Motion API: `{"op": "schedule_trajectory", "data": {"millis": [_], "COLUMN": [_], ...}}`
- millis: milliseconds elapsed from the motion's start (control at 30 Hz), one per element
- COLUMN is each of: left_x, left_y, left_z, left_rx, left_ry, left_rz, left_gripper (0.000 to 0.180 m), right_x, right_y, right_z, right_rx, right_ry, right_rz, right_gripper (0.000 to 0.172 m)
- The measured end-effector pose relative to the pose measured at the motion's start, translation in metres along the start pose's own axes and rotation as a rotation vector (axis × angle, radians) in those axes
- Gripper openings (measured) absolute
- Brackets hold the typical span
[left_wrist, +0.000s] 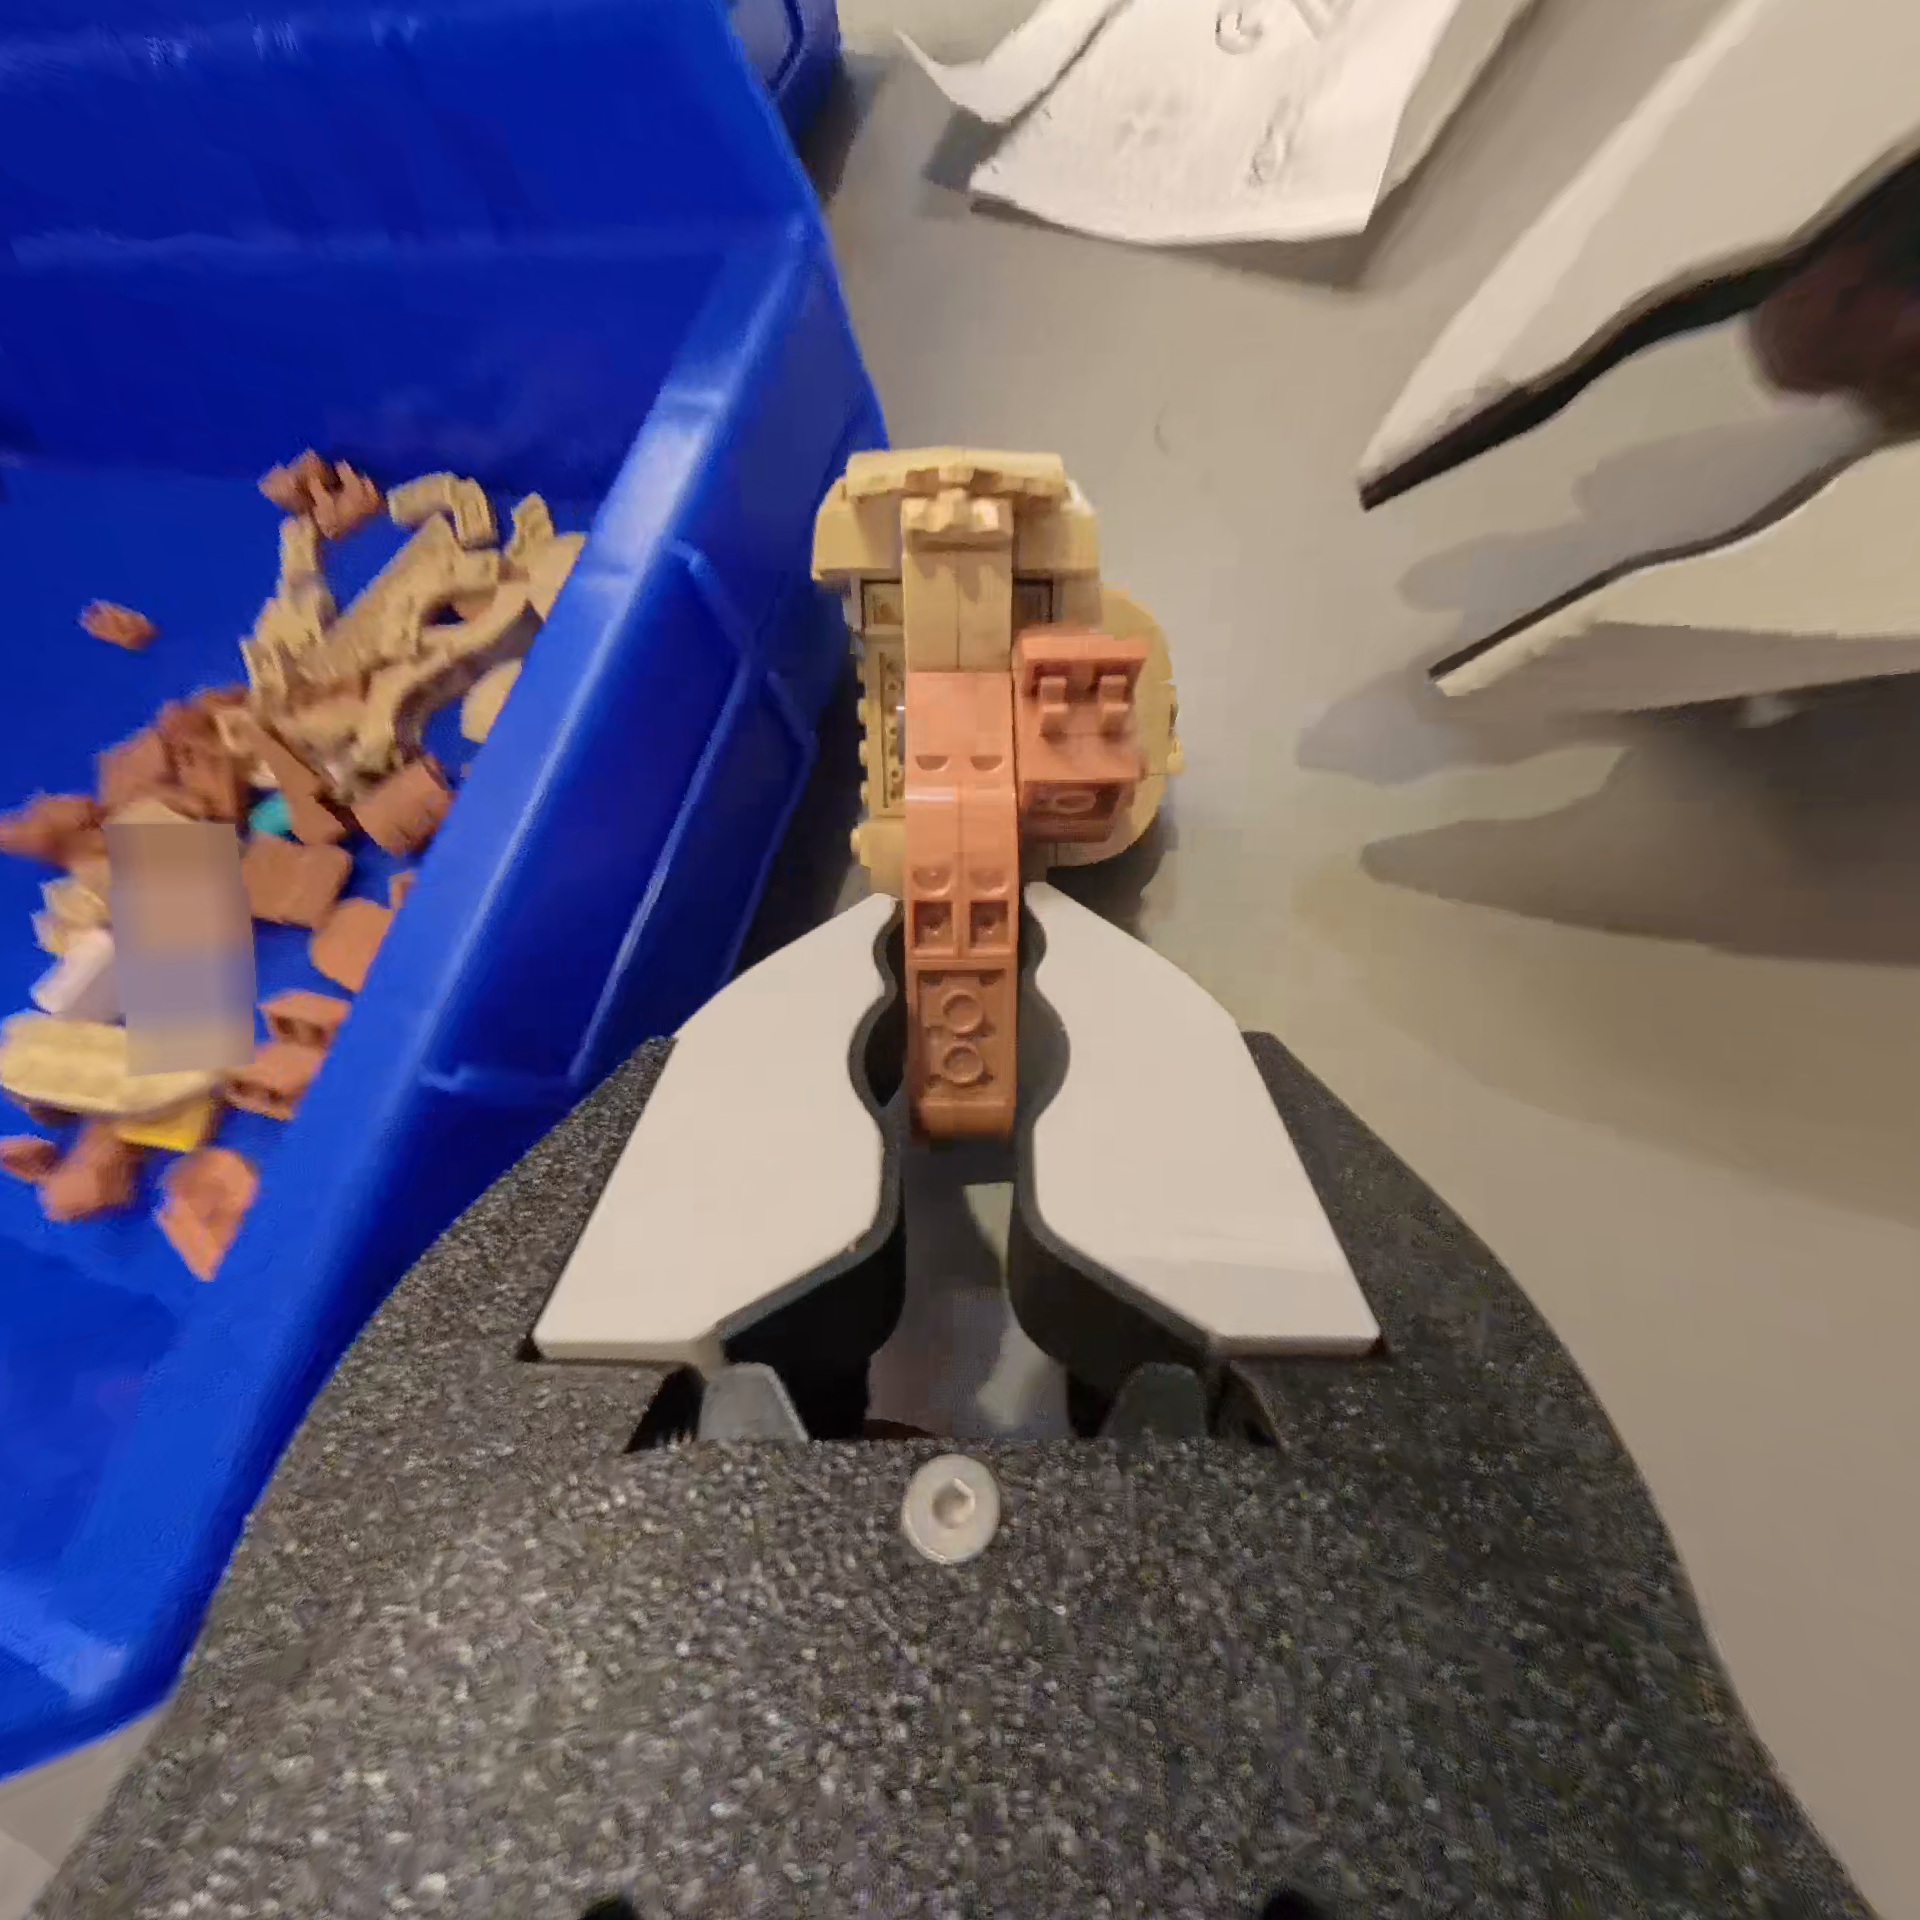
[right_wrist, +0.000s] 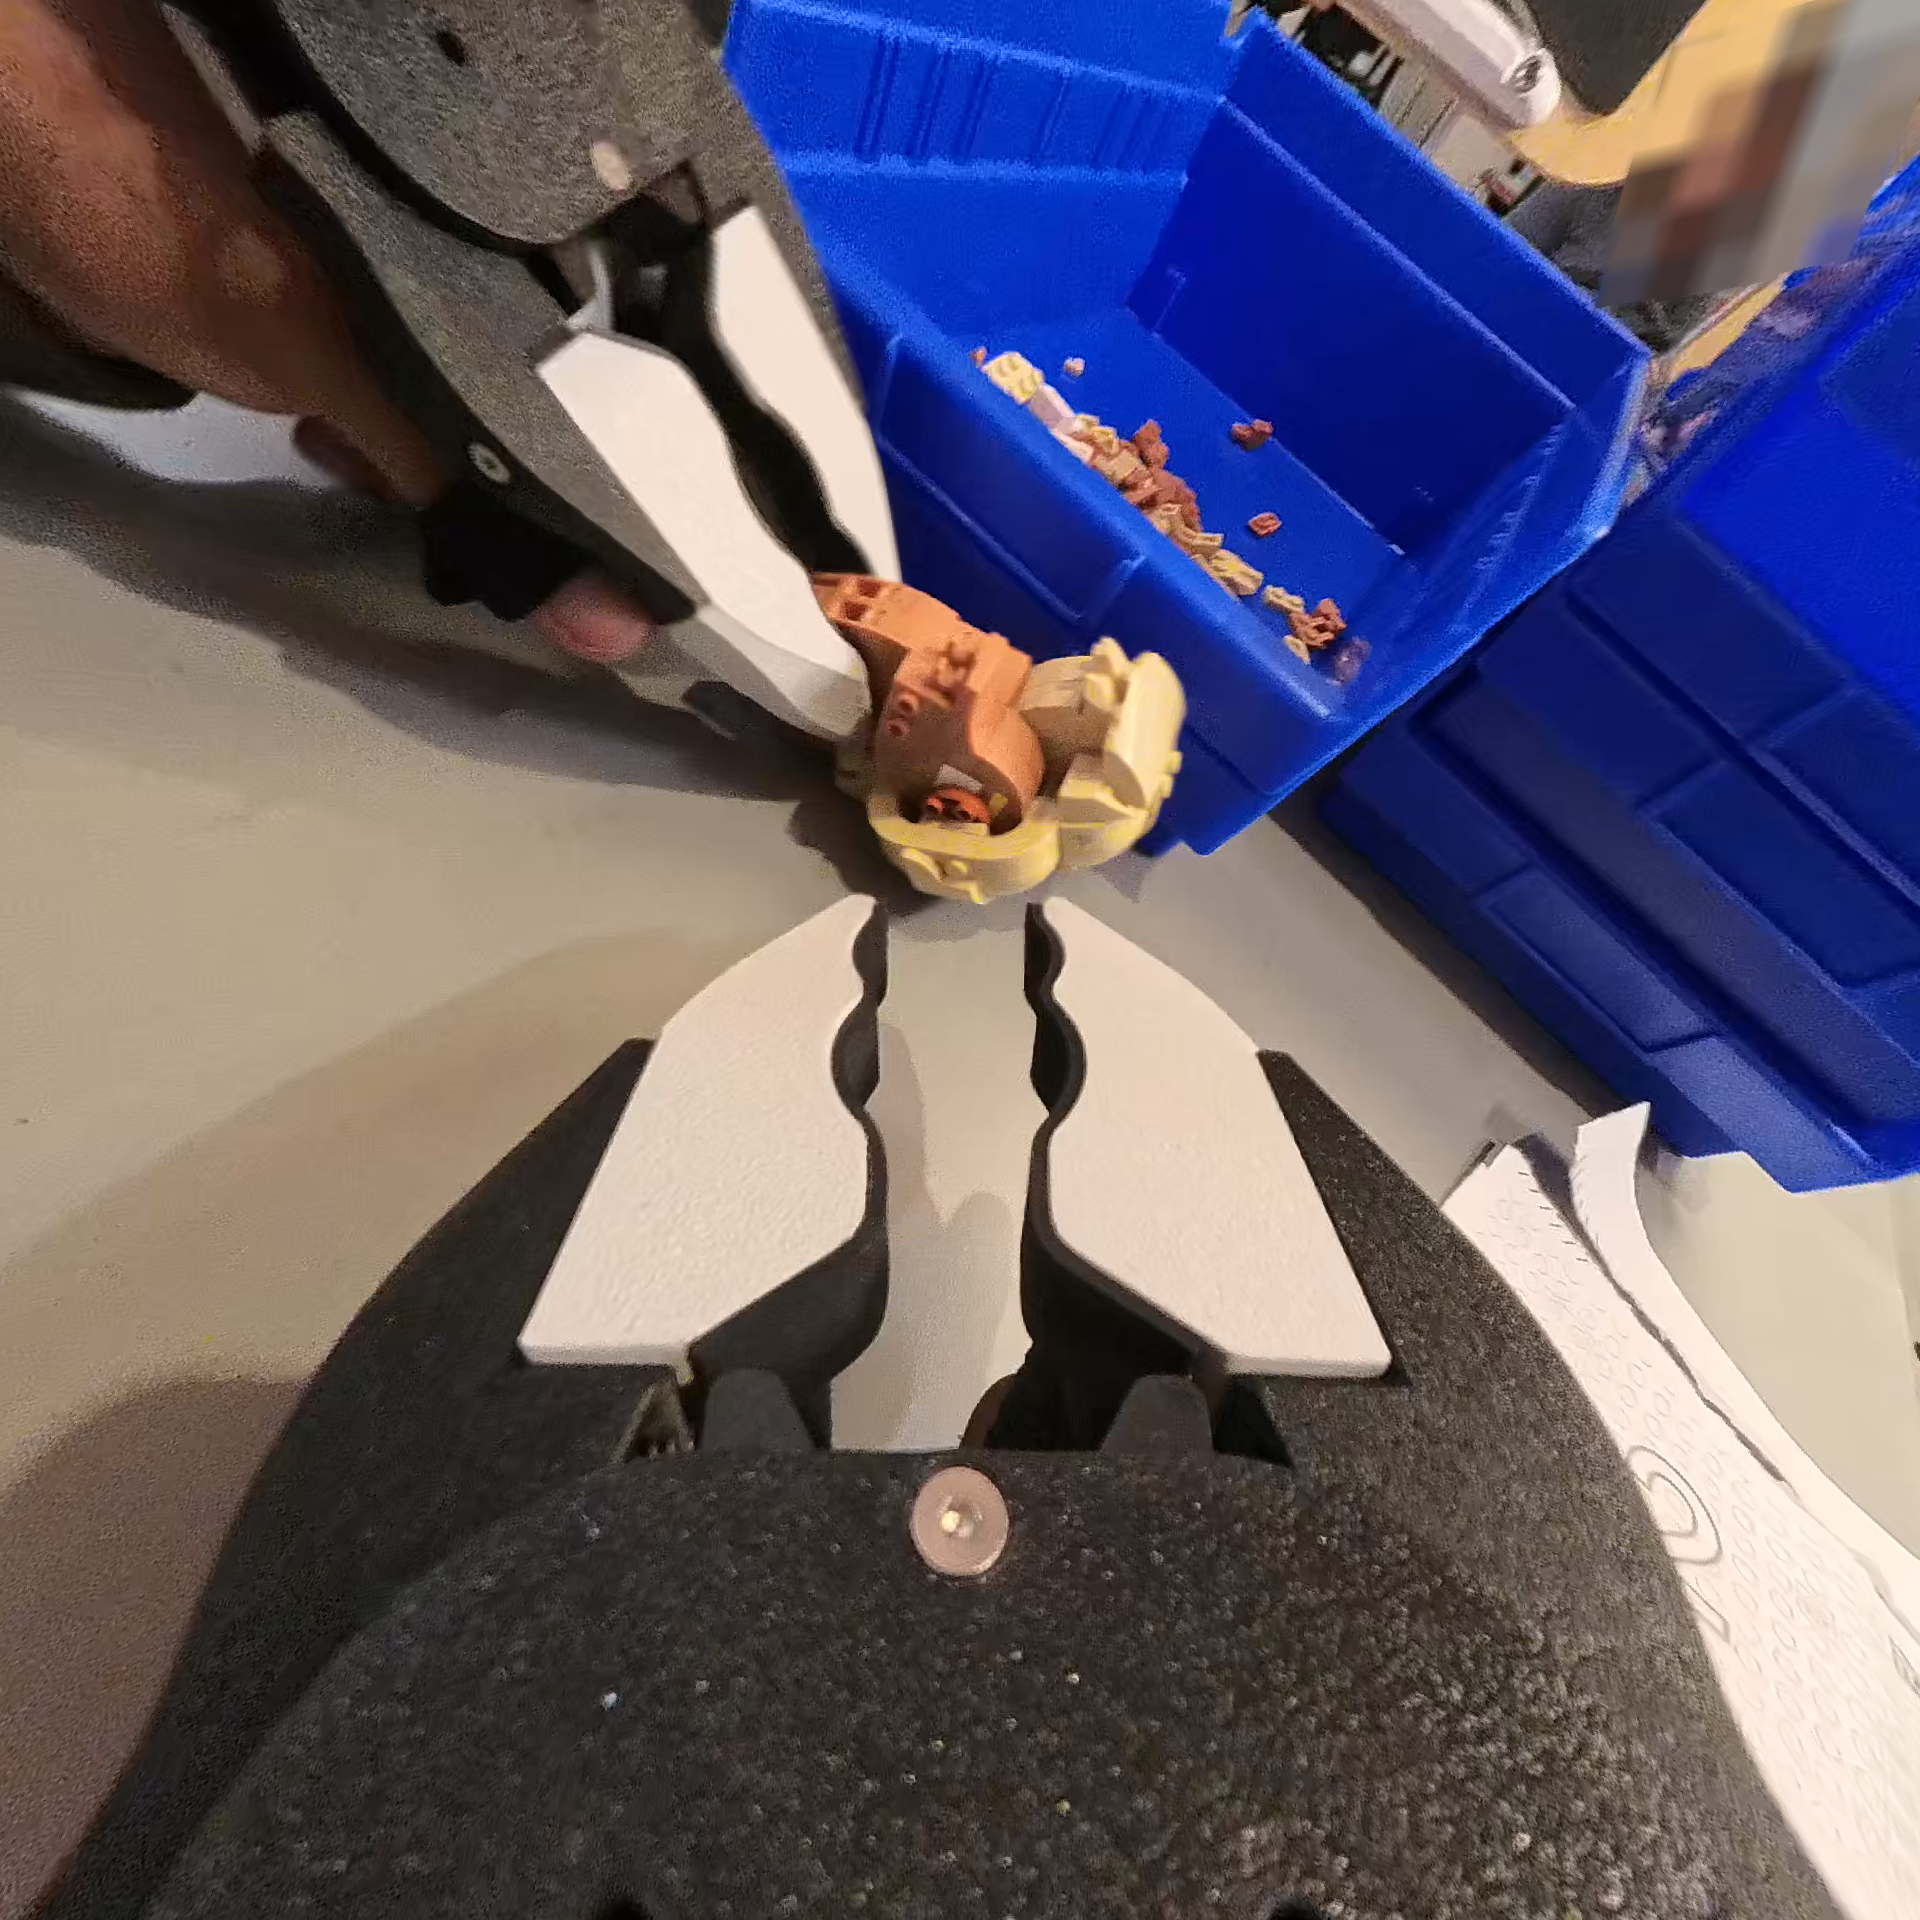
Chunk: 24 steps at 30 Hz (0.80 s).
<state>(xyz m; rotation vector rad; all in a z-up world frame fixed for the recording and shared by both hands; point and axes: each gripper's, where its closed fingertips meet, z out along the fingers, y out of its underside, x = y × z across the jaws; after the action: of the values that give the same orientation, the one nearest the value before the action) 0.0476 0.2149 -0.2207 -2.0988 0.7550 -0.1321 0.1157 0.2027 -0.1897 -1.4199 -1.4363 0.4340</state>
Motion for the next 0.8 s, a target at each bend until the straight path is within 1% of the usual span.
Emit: {"op": "schedule_trajectory", "data": {"millis": [67, 133, 233, 333, 433, 500, 567, 600, 700, 800], "left_x": [0.004, 0.004, 0.008, 0.012, 0.018, 0.02, 0.02, 0.019, 0.015, 0.015], "left_y": [0.001, -0.001, -0.005, -0.007, -0.012, -0.02, -0.028, -0.031, -0.039, -0.047], "left_z": [-0.007, -0.018, -0.034, -0.044, -0.054, -0.062, -0.072, -0.075, -0.084, -0.091], "left_rx": [0.052, 0.111, 0.198, 0.253, 0.316, 0.39, 0.471, 0.504, 0.572, 0.634], "left_ry": [0.062, 0.087, 0.145, 0.166, 0.215, 0.247, 0.261, 0.252, 0.154, 0.075], "left_rz": [-0.12, -0.189, -0.331, -0.408, -0.494, -0.553, -0.599, -0.592, -0.502, -0.425], "left_gripper": [0.018, 0.018, 0.017, 0.017, 0.017, 0.017, 0.017, 0.017, 0.017, 0.017], "right_x": [0.004, 0.005, 0.003, -0.003, -0.009, -0.012, -0.015, -0.017, -0.02, -0.019], "right_y": [-0.004, -0.008, -0.017, -0.021, -0.026, -0.033, -0.039, -0.043, -0.056, -0.06], "right_z": [-0.003, -0.006, -0.009, -0.007, -0.006, -0.007, -0.009, -0.01, -0.013, -0.013], "right_rx": [0.025, 0.053, 0.101, 0.112, 0.134, 0.168, 0.206, 0.23, 0.307, 0.333], "right_ry": [0.021, 0.03, 0.04, 0.024, 0.011, -0.003, -0.04, -0.064, -0.131, -0.133], "right_rz": [0.024, 0.061, 0.134, 0.219, 0.235, 0.277, 0.36, 0.407, 0.549, 0.618], "right_gripper": [0.025, 0.025, 0.025, 0.026, 0.027, 0.029, 0.033, 0.034, 0.039, 0.044]}}
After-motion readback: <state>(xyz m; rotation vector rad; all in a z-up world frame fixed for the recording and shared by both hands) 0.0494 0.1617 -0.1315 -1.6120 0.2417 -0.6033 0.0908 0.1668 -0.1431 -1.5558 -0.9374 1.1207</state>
